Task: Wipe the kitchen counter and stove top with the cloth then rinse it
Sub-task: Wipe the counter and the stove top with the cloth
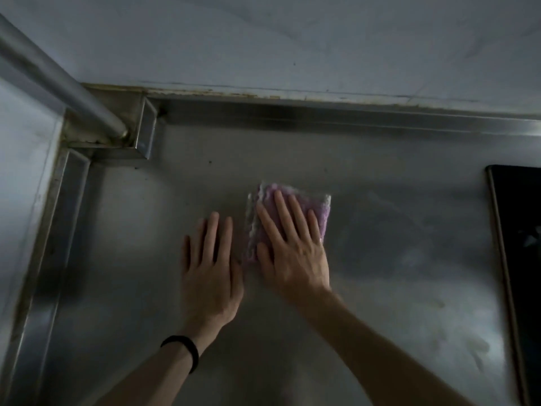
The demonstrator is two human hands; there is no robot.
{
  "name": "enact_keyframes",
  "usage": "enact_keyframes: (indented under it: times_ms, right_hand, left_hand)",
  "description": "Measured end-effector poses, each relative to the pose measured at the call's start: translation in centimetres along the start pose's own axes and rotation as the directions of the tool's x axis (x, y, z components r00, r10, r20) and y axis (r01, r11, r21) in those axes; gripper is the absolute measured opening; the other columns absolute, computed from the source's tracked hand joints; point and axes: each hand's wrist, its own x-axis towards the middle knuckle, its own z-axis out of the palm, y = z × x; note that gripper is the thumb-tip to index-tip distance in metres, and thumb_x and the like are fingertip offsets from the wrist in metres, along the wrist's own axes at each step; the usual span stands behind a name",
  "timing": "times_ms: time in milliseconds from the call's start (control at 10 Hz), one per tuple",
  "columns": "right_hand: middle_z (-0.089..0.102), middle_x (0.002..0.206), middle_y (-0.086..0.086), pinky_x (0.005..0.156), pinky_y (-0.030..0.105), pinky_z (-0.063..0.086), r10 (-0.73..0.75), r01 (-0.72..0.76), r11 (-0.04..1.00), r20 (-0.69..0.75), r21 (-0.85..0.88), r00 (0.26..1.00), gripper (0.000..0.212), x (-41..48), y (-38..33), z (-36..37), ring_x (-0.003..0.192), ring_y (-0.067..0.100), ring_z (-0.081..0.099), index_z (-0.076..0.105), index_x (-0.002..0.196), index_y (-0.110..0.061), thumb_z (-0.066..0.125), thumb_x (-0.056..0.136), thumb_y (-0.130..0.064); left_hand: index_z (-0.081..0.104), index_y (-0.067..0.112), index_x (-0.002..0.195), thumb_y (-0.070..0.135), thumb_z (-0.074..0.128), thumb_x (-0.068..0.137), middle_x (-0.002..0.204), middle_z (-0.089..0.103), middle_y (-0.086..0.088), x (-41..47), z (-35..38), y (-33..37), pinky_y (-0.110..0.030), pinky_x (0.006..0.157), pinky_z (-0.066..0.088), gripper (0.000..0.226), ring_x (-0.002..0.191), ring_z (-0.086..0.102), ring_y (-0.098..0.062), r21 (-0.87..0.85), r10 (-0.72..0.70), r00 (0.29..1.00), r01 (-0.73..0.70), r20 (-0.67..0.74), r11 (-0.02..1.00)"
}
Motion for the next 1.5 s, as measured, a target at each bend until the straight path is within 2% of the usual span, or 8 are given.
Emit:
enact_keyframes:
  times_ms: [300, 500, 900, 1100, 1200, 1300, 1400, 1500]
  right_hand:
    - [0.075, 0.085, -0.024, 0.101, 0.035, 0.042, 0.104, 0.006, 0.912, -0.246, 0.411, 0.964, 0.052, -13.0, -4.9, 2.0, 0.097, 0.002, 0.067, 0.052, 0.077, -0.062, 0.041, 0.031, -0.04]
    - [0.036, 0.166, 0.0, 0.119, 0.048, 0.032, -0.23, 0.23, 0.973, 0.047, -0.002, 0.972, 0.068, -7.6, 2.8, 0.7, 0.153, 0.022, 0.037, 0.044, 0.156, -0.037, 0.054, 0.092, -0.056]
    - [0.002, 0.175, 0.001, 0.129, 0.048, -0.005, -0.022, 0.02, 0.998, -0.02, -0.063, 1.0, 0.066, 9.4, 6.6, -2.2, 0.161, 0.023, -0.003, 0.014, 0.166, -0.031, 0.021, 0.104, -0.053]
    - [0.029, 0.169, 0.004, 0.122, 0.05, 0.032, -0.133, 0.132, 0.991, -0.071, -0.016, 0.989, 0.068, -2.4, 3.0, -0.6, 0.155, 0.028, 0.031, 0.046, 0.156, -0.029, 0.053, 0.092, -0.052]
    - [0.068, 0.135, -0.002, 0.101, 0.033, 0.047, -0.375, 0.337, 0.908, 0.127, 0.248, 0.918, 0.058, -5.4, 2.4, -2.3, 0.118, 0.012, 0.07, 0.079, 0.111, -0.046, 0.065, 0.063, -0.075]
    - [0.075, 0.124, 0.004, 0.096, 0.024, 0.055, -0.929, 0.918, 0.37, -0.034, -0.145, 0.369, 0.052, -5.2, 2.6, -0.5, 0.112, 0.001, 0.07, 0.083, 0.086, -0.039, 0.046, 0.093, -0.074]
    - [0.045, 0.161, -0.005, 0.118, 0.038, 0.032, -0.239, 0.24, 0.971, -0.097, 0.002, 0.966, 0.037, -8.9, 2.8, 0.4, 0.152, 0.013, 0.036, 0.058, 0.132, -0.047, 0.043, 0.098, -0.042]
    - [0.042, 0.163, -0.001, 0.116, 0.044, 0.033, -0.242, 0.243, 0.969, 0.041, -0.04, 0.969, 0.069, -6.7, 4.6, -0.6, 0.15, 0.02, 0.041, 0.048, 0.153, -0.041, 0.058, 0.087, -0.059]
  left_hand:
    - [0.024, 0.014, 0.165, 0.03, 0.036, 0.097, 0.174, 0.016, -0.007, 0.0, -0.9, 0.5, -0.058, 0.125, 0.024, 0.071, 0.16, 0.021, -0.03, 0.019, 0.023, 1.0, -0.023, -0.003, 1.0]
    - [0.037, 0.008, 0.159, 0.029, 0.042, 0.09, 0.17, 0.028, -0.013, 0.2, -0.4, 0.6, -0.062, 0.121, 0.029, 0.073, 0.156, 0.031, -0.035, 0.006, 0.015, 0.999, -0.015, -0.042, 1.0]
    - [0.036, 0.012, 0.161, 0.032, 0.045, 0.087, 0.171, 0.028, -0.009, 0.3, -0.1, 0.4, -0.056, 0.123, 0.027, 0.076, 0.154, 0.035, -0.033, 0.037, 0.004, 0.998, -0.002, -0.07, 0.999]
    - [0.042, 0.013, 0.158, 0.031, 0.045, 0.086, 0.17, 0.031, -0.008, 0.2, 0.2, 0.4, -0.057, 0.12, 0.032, 0.074, 0.152, 0.039, -0.032, 0.027, -0.017, 0.992, 0.021, -0.126, 0.999]
    - [0.046, 0.013, 0.156, 0.031, 0.046, 0.085, 0.169, 0.033, -0.008, 0.3, 0.2, 0.6, -0.058, 0.118, 0.035, 0.074, 0.15, 0.042, -0.033, 0.022, -0.004, 0.988, 0.007, -0.153, 1.0]
    - [0.049, 0.012, 0.154, 0.032, 0.046, 0.083, 0.167, 0.037, -0.01, 0.3, 0.0, 0.8, -0.059, 0.116, 0.037, 0.073, 0.148, 0.044, -0.034, 0.047, -0.001, 0.987, 0.009, -0.162, 0.999]
    - [0.052, 0.009, 0.151, 0.031, 0.045, 0.084, 0.163, 0.042, -0.014, 0.3, -0.3, 1.1, -0.061, 0.113, 0.039, 0.071, 0.145, 0.047, -0.036, 0.055, 0.018, 0.983, -0.008, -0.182, 0.998]
    - [0.054, 0.007, 0.149, 0.029, 0.043, 0.086, 0.161, 0.044, -0.016, 0.4, -0.4, 1.2, -0.061, 0.114, 0.039, 0.068, 0.144, 0.049, -0.039, 0.041, 0.009, 0.982, -0.001, -0.187, 0.999]
